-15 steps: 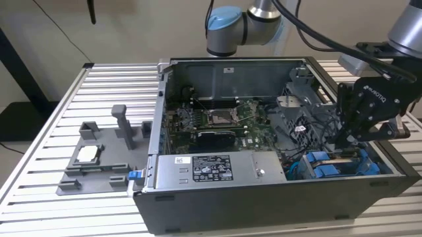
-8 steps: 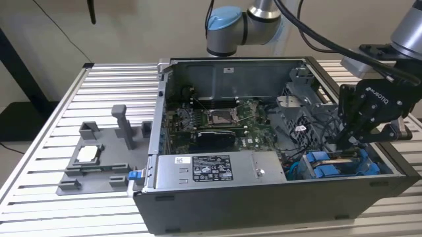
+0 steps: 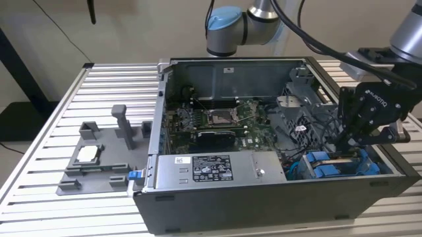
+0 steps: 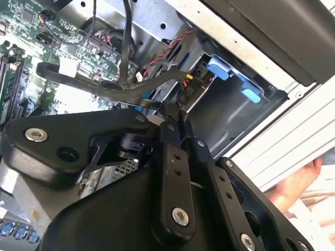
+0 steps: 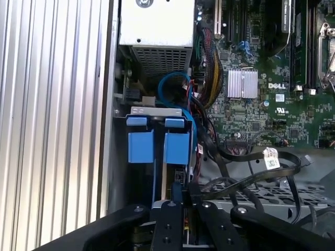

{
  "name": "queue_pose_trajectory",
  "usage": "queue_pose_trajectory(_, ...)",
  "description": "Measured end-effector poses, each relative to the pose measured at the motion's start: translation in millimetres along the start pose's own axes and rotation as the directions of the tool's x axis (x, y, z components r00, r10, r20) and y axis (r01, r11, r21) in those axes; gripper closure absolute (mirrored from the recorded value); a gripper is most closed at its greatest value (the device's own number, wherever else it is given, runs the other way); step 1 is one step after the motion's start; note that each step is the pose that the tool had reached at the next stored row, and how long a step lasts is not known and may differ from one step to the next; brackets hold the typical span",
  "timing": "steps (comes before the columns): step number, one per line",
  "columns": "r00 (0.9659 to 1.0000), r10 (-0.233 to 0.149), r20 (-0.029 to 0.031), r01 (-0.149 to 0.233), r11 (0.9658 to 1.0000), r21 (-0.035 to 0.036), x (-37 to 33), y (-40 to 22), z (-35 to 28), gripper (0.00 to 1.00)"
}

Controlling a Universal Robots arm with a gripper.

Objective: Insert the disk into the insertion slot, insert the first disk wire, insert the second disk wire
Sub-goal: 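Insert the second disk wire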

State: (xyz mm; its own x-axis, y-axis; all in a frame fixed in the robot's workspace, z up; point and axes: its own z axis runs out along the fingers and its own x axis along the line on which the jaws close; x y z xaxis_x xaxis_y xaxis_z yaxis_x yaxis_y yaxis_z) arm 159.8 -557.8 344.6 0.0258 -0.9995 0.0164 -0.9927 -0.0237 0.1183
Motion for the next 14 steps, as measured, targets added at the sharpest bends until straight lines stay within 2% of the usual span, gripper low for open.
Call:
queue_pose_trajectory(11,0.9999,0.011,0.0027,-0.011,0.9999,-0.0002,2.0,-1.4,3.3,0.84)
queue_pose_trajectory(14,0.9999,0.010,0.0087,-0.010,0.9999,0.0000,2.0,-1.5,3.9,0.84)
